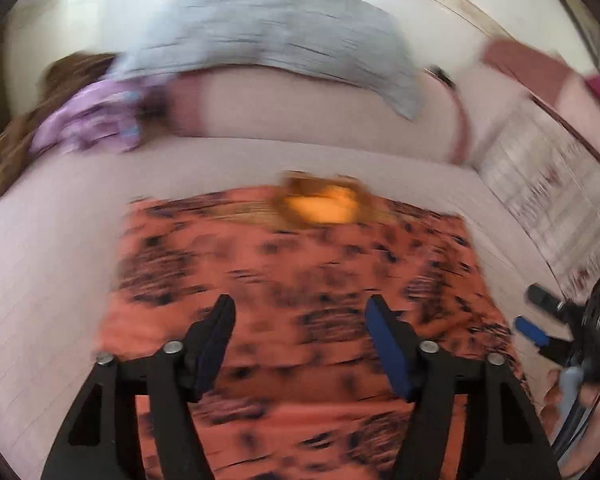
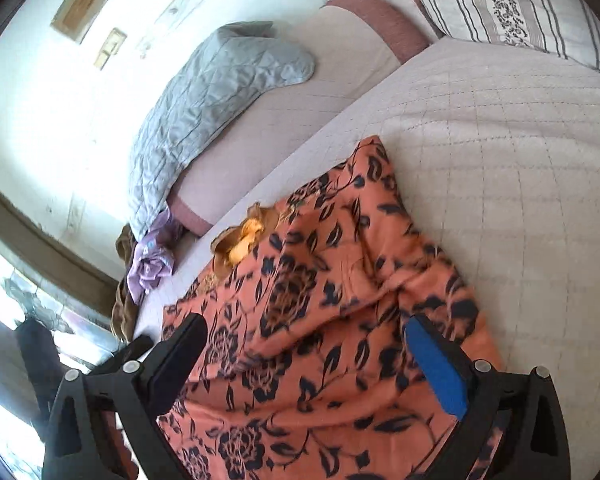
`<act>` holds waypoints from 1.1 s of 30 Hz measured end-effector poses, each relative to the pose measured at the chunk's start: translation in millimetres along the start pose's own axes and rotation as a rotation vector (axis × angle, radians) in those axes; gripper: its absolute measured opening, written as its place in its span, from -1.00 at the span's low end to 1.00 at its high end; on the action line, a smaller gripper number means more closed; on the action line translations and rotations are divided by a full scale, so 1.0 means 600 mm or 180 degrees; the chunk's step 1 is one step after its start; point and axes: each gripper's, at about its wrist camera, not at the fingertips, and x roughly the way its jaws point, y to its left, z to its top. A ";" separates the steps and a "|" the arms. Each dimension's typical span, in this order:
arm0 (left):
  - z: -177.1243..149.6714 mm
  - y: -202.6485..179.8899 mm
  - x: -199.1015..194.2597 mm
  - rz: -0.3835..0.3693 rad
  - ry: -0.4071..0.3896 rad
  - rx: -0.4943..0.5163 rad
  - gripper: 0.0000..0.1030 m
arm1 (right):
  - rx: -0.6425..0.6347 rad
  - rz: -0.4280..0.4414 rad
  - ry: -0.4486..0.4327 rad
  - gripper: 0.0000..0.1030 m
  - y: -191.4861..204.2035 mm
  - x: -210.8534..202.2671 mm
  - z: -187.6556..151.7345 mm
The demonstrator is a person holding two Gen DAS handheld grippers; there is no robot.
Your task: Fold small clothes
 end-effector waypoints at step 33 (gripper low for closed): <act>-0.017 0.178 0.170 0.0836 0.0437 -0.0052 0.68 | -0.0891 -0.1428 0.0270 0.34 0.053 0.140 0.083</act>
